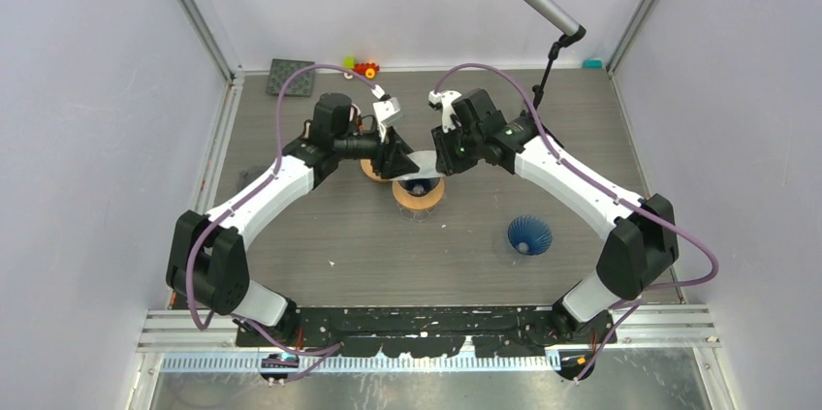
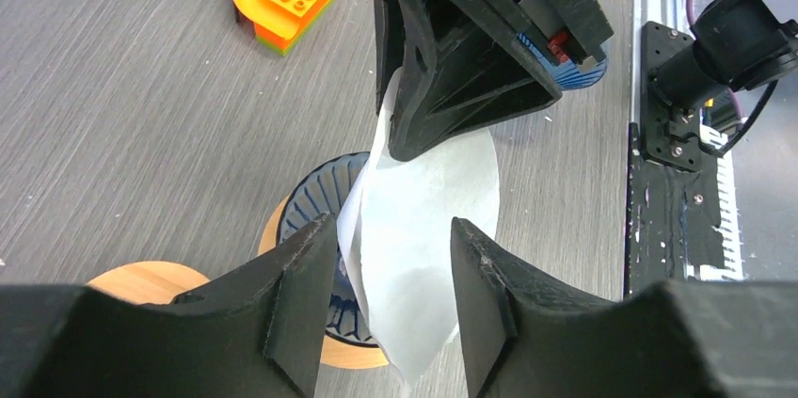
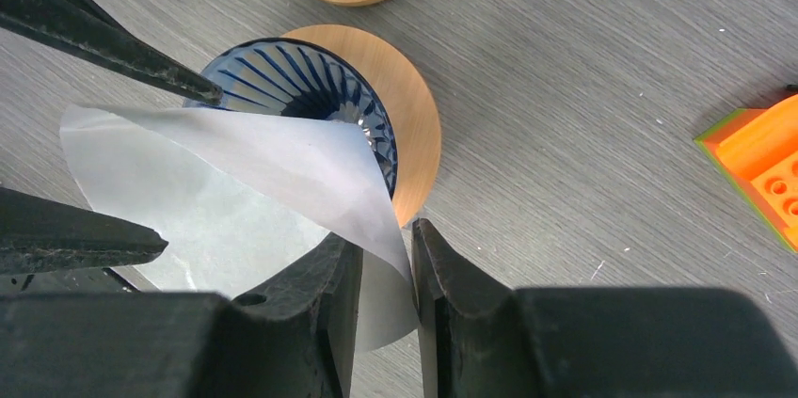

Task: Place the coffee filter in the dripper
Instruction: Place the coffee filter in the coffee dripper.

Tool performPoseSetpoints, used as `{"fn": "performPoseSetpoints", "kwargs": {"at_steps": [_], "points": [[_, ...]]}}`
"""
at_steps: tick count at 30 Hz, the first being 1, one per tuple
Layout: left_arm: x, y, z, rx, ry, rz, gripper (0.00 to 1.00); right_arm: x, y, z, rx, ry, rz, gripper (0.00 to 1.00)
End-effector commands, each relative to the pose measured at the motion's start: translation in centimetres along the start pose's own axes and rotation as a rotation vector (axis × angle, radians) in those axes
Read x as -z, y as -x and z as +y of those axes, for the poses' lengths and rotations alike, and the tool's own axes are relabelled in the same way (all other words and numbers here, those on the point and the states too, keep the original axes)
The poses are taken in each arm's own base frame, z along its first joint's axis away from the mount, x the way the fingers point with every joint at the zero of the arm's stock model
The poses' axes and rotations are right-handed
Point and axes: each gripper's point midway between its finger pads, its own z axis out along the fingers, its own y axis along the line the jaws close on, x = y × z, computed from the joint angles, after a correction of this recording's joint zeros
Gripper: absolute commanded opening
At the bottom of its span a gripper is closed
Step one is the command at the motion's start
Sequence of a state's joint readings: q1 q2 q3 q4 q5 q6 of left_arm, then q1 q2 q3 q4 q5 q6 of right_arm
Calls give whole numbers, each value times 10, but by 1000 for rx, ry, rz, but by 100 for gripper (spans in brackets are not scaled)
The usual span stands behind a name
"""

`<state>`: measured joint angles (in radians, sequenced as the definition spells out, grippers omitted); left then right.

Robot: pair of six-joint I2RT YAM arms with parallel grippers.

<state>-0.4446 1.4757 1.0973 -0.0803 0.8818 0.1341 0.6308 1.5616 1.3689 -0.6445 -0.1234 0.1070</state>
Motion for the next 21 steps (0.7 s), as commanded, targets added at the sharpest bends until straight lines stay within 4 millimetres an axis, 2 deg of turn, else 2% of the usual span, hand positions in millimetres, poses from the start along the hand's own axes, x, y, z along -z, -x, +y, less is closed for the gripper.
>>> {"fn": "performPoseSetpoints", "kwargs": {"at_steps": [1,8,14,21], "points": [[10,15,0,-7,55,0,51,19,29,1,-22,-12,-124,31],[10,3,3,7,110,66,51,22,30,1,-42,-13,-146,31],[9,1,7,12,127,83,36,24,29,3,-47,-3,-155,32],[4,-1,6,-1,81,115,17,23,25,8,-41,22,-145,41]]}}
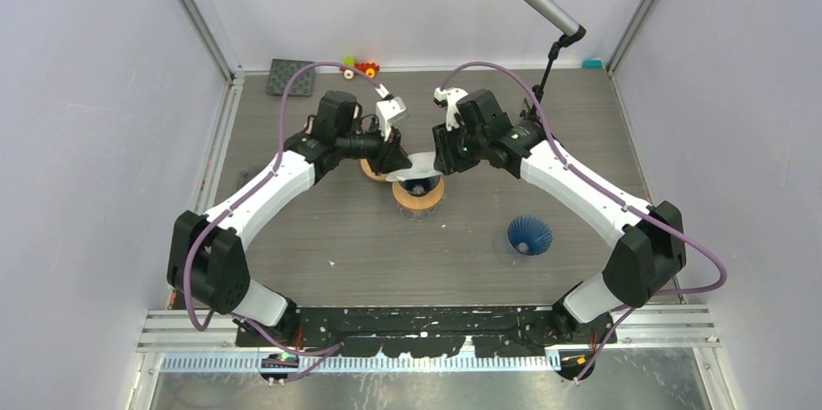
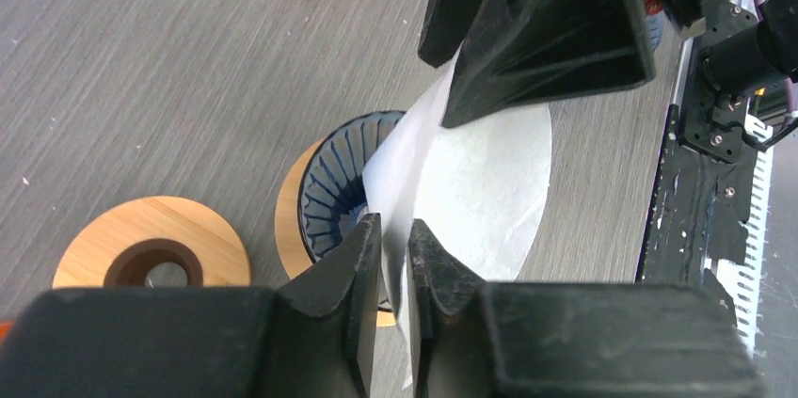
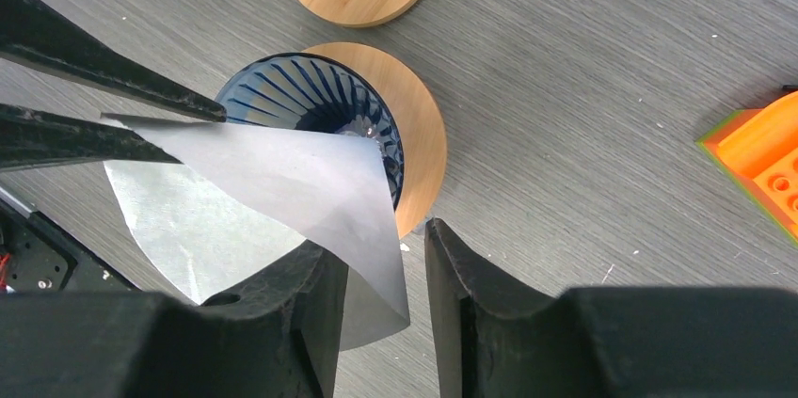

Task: Place the coffee filter in the dripper
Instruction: Place the coffee filter in the coffee dripper.

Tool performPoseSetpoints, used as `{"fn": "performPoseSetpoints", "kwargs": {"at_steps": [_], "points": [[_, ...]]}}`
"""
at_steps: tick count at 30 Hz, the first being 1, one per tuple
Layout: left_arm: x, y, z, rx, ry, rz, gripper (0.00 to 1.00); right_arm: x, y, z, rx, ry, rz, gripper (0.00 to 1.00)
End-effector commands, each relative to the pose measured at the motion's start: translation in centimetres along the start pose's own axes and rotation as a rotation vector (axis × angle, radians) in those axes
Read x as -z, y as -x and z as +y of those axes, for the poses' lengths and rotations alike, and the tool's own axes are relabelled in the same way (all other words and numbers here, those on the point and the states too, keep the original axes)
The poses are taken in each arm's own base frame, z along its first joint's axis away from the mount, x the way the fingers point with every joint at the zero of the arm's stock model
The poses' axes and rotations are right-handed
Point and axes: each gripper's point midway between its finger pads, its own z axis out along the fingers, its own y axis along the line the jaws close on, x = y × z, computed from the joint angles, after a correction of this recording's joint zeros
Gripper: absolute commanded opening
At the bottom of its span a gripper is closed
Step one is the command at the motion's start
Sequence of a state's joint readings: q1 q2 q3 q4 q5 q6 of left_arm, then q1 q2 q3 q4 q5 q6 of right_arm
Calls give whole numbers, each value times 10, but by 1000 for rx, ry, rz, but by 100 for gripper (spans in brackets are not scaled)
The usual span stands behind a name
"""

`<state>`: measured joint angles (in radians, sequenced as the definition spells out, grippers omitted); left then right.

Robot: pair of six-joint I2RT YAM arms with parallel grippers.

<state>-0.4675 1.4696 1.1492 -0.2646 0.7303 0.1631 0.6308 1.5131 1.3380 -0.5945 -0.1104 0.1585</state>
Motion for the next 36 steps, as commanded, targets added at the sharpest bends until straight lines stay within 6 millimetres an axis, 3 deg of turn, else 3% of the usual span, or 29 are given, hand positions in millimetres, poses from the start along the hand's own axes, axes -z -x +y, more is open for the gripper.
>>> {"fn": "performPoseSetpoints", "kwargs": {"at_steps": [1,8,14,36], "points": [[-1,15,-3,-63,-36,3,14,13,16,6,5,25,-76,43],[-4,9,-7,-86,-125,78,0,17,15,2,38,11,-77,52],[-5,9,-9,-110,-164,106,0,16,12,3,46,19,-67,54],[-8,8,-13,-193,-139,125,0,-16,-11,3,14,46,26,54]]}}
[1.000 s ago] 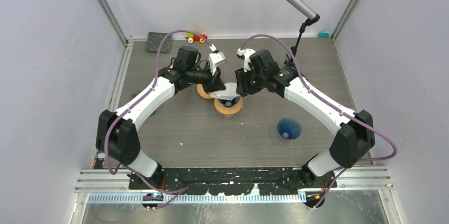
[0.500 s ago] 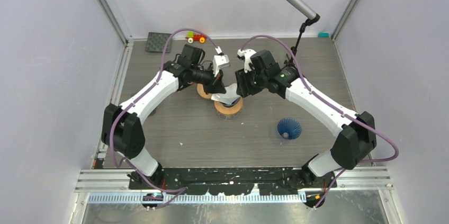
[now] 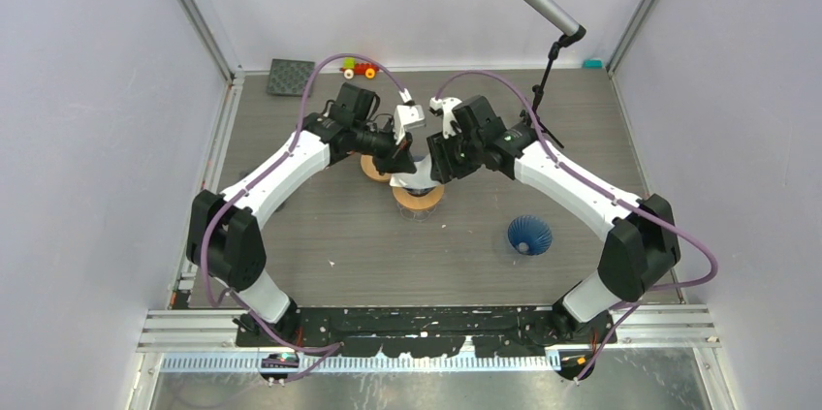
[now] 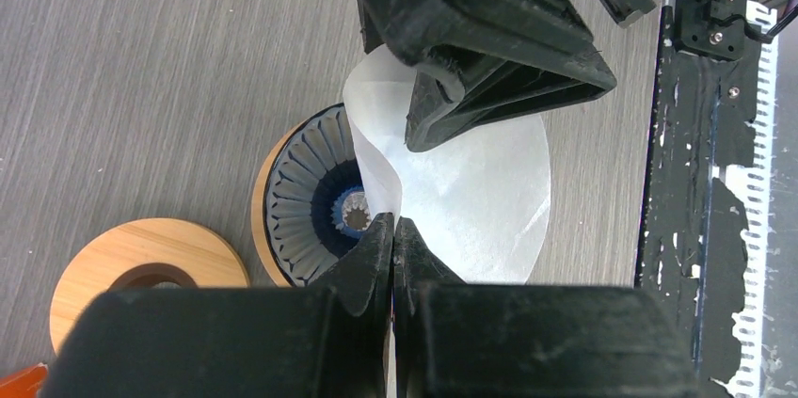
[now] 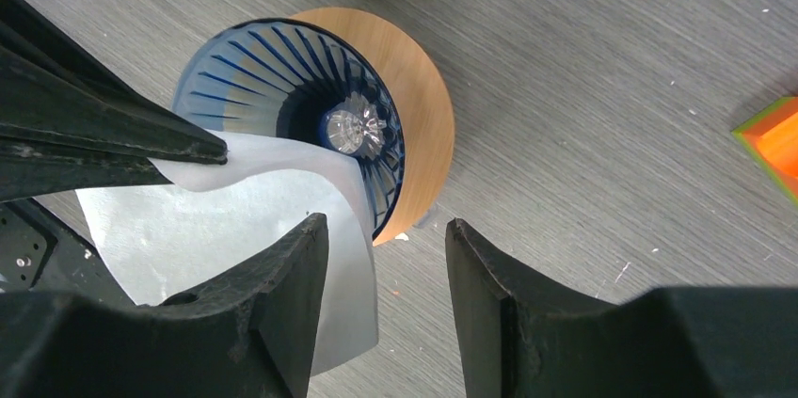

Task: Place the coffee filter in the dripper
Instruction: Place the coffee filter in the coffee dripper.

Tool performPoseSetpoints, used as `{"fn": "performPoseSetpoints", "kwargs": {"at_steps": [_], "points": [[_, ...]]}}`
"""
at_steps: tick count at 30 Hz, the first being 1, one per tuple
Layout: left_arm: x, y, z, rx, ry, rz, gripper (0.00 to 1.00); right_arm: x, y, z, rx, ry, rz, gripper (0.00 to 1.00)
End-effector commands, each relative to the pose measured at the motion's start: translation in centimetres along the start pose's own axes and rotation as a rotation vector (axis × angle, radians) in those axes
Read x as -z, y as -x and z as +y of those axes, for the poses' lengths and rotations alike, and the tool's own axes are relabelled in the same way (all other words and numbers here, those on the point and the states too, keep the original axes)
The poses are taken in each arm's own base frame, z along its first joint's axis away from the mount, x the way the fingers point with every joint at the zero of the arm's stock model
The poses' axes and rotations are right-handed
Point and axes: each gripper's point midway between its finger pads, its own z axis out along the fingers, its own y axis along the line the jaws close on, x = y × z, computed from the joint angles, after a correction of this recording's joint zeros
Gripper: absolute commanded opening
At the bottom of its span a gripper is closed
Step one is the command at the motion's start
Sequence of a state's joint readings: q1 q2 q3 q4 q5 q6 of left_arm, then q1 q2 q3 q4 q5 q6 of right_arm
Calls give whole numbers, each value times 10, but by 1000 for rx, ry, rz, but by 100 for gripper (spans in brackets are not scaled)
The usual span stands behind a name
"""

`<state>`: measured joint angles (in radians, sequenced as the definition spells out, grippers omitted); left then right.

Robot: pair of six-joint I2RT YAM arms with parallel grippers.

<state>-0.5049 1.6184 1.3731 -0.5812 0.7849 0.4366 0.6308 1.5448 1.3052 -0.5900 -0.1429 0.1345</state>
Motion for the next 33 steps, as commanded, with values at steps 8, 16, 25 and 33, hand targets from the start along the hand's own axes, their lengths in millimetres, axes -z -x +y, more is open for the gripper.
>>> {"fn": "performPoseSetpoints", "kwargs": {"at_steps": [8,16,25,33], "points": [[8,11,-4,-65,-28,38,0,-9,10,7,3,48,-31,54],[9,11,-2,-61,-12,46,10,-18,6,7,-8,54,-13,54],[14,8,9,19,85,70,42,-21,8,6,-20,46,-14,53],[19,2,16,170,207,102,75,-17,10,6,-26,42,-25,53]]}}
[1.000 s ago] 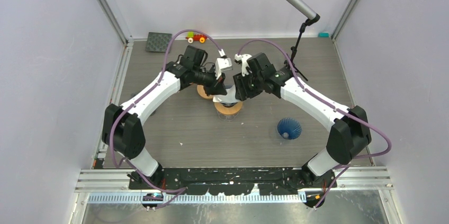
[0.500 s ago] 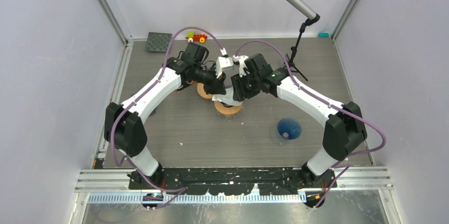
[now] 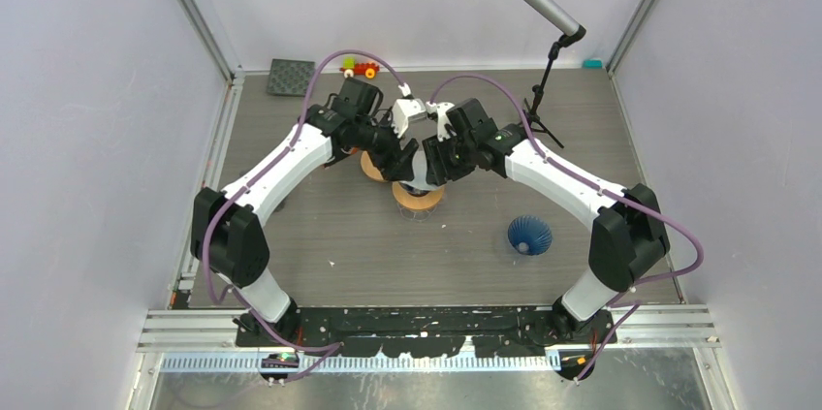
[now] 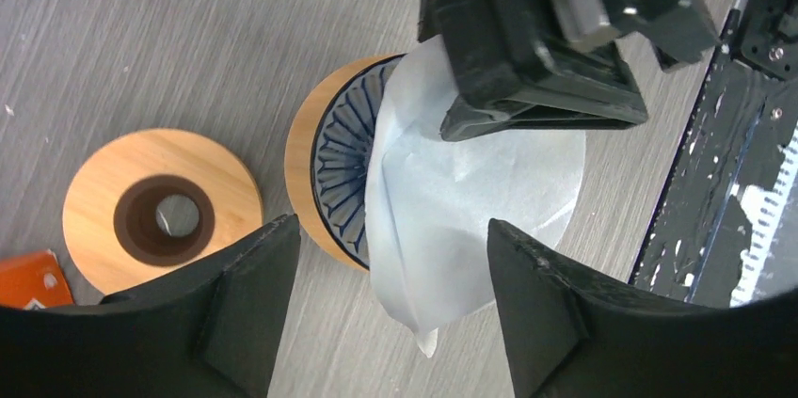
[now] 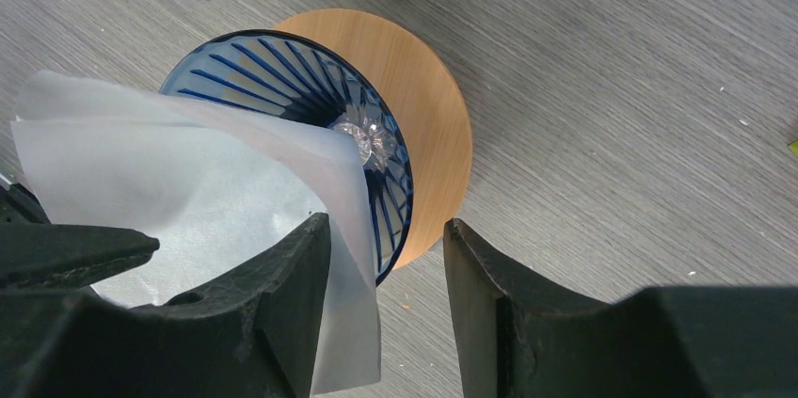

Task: Place the coffee filter in the dripper
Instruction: Place the coffee filter in the coffee dripper.

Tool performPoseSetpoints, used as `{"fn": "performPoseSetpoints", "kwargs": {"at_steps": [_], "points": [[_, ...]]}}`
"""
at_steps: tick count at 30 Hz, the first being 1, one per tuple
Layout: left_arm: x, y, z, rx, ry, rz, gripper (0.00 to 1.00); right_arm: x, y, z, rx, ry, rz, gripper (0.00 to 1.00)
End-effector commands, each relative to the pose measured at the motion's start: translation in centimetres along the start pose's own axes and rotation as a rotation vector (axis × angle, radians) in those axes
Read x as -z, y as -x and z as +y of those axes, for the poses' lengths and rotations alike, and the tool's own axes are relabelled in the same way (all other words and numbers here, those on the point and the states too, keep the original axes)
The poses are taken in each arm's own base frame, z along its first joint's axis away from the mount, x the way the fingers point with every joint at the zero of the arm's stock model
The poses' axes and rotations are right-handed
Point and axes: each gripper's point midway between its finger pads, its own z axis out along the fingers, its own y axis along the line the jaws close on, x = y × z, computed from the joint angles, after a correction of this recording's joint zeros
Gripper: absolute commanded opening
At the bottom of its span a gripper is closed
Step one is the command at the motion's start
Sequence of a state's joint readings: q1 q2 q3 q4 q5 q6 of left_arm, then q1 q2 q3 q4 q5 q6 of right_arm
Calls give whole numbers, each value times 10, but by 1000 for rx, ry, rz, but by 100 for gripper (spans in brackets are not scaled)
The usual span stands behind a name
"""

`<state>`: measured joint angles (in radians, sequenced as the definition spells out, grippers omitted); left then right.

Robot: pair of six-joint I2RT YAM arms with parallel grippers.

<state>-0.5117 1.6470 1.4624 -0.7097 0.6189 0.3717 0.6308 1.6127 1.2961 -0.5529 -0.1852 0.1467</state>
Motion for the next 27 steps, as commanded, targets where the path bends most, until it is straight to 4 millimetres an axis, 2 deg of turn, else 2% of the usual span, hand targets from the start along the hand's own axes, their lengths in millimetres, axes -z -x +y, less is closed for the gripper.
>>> {"fn": "performPoseSetpoints", "kwargs": {"at_steps": [1,7,16,27], "points": [[10,9,1,94,88,-13,77,8,21,3,-6,7,-73,53],[11,5,6,224,154,-9,81,8,19,3,-9,5,-68,53],[7,-7,7,382,199,3,81,8,19,1,-8,-9,-78,53],[2,1,17,437,238,-38,80,4,15,-3,-8,-18,-64,52]]}}
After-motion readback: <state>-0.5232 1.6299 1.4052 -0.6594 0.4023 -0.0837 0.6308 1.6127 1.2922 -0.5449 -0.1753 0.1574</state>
